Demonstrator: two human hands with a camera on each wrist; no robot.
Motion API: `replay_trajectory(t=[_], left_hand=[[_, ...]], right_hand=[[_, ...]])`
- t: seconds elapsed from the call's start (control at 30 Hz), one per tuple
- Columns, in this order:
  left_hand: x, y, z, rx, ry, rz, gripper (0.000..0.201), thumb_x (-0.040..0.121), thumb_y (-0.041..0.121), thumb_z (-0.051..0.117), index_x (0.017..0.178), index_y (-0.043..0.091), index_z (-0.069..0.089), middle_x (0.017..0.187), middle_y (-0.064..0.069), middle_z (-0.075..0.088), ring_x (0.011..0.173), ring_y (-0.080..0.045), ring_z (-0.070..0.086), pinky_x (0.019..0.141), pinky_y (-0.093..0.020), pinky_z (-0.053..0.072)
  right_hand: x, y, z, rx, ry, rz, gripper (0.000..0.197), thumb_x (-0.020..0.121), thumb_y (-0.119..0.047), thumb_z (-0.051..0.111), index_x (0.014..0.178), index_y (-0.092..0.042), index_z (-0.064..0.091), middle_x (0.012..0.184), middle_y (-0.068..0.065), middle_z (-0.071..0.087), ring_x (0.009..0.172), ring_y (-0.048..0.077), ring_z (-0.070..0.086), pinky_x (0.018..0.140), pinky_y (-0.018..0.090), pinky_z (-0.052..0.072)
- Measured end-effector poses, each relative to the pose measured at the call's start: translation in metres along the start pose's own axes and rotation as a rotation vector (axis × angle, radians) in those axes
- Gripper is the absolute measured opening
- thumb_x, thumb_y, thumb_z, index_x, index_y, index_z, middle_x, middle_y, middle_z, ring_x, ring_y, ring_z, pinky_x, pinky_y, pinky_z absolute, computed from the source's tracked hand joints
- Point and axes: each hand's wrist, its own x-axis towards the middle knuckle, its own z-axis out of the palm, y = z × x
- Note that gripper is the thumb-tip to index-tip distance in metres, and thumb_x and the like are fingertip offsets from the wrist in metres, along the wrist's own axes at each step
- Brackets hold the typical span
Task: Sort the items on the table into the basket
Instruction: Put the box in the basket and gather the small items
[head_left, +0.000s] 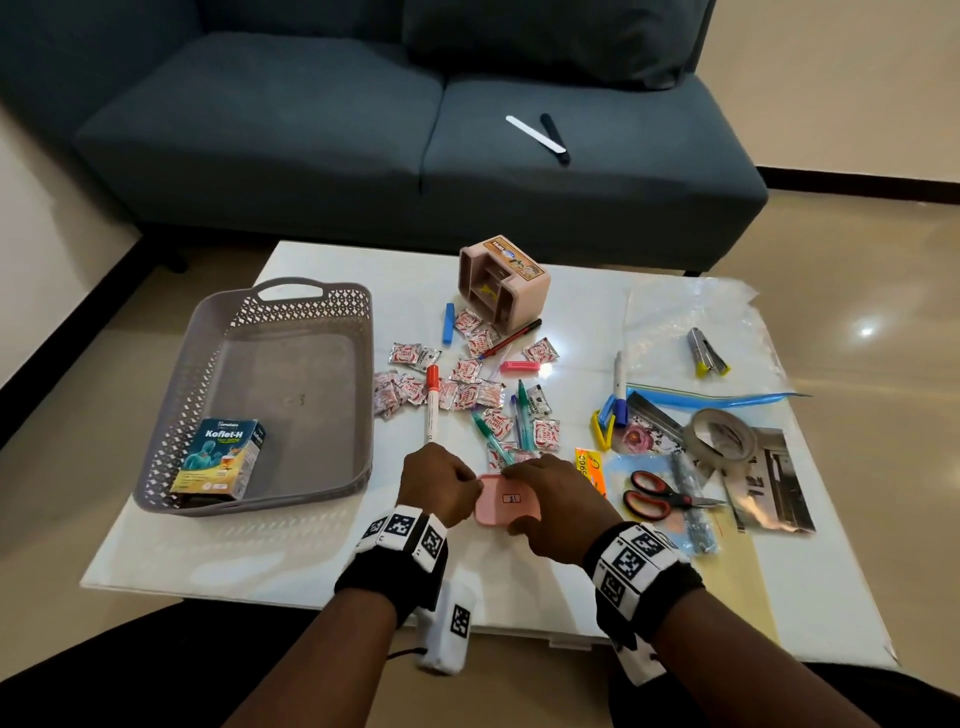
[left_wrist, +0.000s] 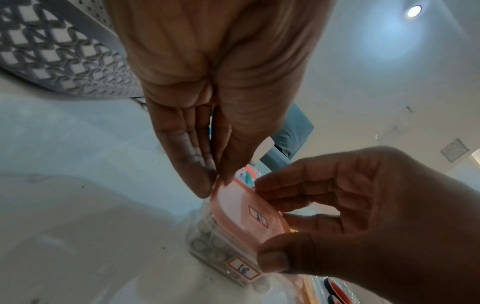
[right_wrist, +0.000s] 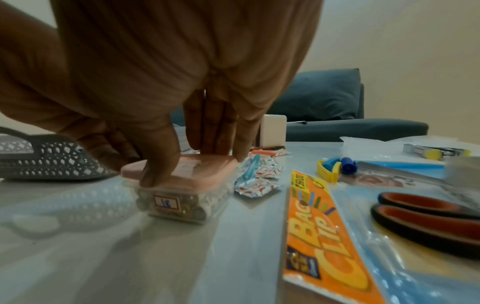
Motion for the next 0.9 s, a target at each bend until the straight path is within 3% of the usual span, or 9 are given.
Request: replay_trajectory(t=[0.1,0.17,0.27,0.33,0.47,0.6,0.73,0.83,0.9], left_hand=[[-0.003,-0.003,0.0,-0.042,0.012,-0.011,0.011,0.073,0.021,0.082,0.077,0.011,0.08,0.066,-0.005,0.074,0.061,-0.018,0.071,0.071,-0.035,0.061],[-0.002,0.0,0.0,-0.029,0.022,-0.009,0.015,0.073,0.022,0.083,0.082,0.011,0.08,0.074,-0.006,0.076,0.067,-0.019,0.072,0.075,-0.034,0.06],[0.001,0.004,0.002,0.037,0.03,-0.006,0.02,0.074,0.026,0.082,0.087,0.011,0.08,0.083,-0.005,0.077,0.077,-0.019,0.073,0.083,-0.032,0.057],[0.002,0.005,0.002,0.062,0.003,-0.019,0.018,0.076,0.027,0.08,0.085,0.011,0.08,0.081,-0.005,0.076,0.077,-0.02,0.073,0.082,-0.032,0.057],[0.006,0.004,0.004,0.042,-0.011,-0.072,0.017,0.076,0.026,0.081,0.077,0.01,0.08,0.072,-0.007,0.075,0.07,-0.023,0.073,0.075,-0.034,0.06],[0.012,0.002,0.01,0.049,-0.002,-0.111,0.017,0.074,0.026,0.083,0.077,0.01,0.079,0.073,-0.007,0.075,0.068,-0.022,0.073,0.072,-0.034,0.061],[0.018,0.004,0.014,0.098,0.024,-0.138,0.027,0.073,0.03,0.081,0.089,0.009,0.077,0.088,-0.01,0.075,0.082,-0.024,0.072,0.075,-0.032,0.06],[0.018,0.004,0.016,0.119,0.032,-0.147,0.029,0.074,0.03,0.079,0.093,0.009,0.076,0.093,-0.011,0.075,0.087,-0.025,0.071,0.075,-0.031,0.059],[0.015,0.004,0.017,0.128,0.025,-0.149,0.029,0.075,0.03,0.078,0.094,0.008,0.075,0.094,-0.011,0.075,0.088,-0.025,0.071,0.075,-0.03,0.058]], right_hand=[[-0.003,0.004,0.003,0.098,0.022,0.038,0.07,0.073,-0.03,0.08,0.137,-0.024,0.051,0.133,0.002,0.054,0.123,0.021,0.048,0.105,0.029,0.038],[-0.003,0.009,0.008,0.259,0.114,0.115,0.072,0.066,-0.03,0.086,0.131,-0.024,0.058,0.129,0.0,0.058,0.121,0.019,0.051,0.105,0.031,0.042],[0.0,0.017,0.011,0.418,0.284,0.282,0.056,0.064,-0.026,0.089,0.116,-0.017,0.07,0.113,0.002,0.068,0.101,0.013,0.062,0.091,0.026,0.051],[0.003,0.018,0.009,0.394,0.257,0.354,0.041,0.072,-0.025,0.084,0.109,-0.014,0.074,0.103,0.006,0.073,0.09,0.016,0.066,0.085,0.023,0.049],[0.013,0.018,0.005,0.397,0.224,0.449,0.018,0.081,-0.027,0.076,0.095,-0.017,0.079,0.095,0.005,0.076,0.09,0.018,0.068,0.081,0.024,0.05],[0.022,0.018,0.005,0.454,0.217,0.51,0.012,0.078,-0.025,0.078,0.085,-0.016,0.08,0.087,0.005,0.075,0.08,0.02,0.07,0.078,0.038,0.059],[0.022,0.016,0.002,0.451,0.204,0.542,0.013,0.083,-0.024,0.074,0.082,-0.012,0.078,0.077,0.006,0.072,0.062,0.018,0.068,0.062,0.029,0.06],[0.017,0.013,0.002,0.461,0.201,0.542,0.015,0.085,-0.024,0.071,0.083,-0.01,0.075,0.075,0.005,0.068,0.057,0.017,0.064,0.045,0.012,0.049],[0.014,0.011,0.005,0.546,0.21,0.554,0.014,0.086,-0.021,0.071,0.083,-0.007,0.072,0.075,0.004,0.062,0.055,0.018,0.065,0.04,0.018,0.051]])
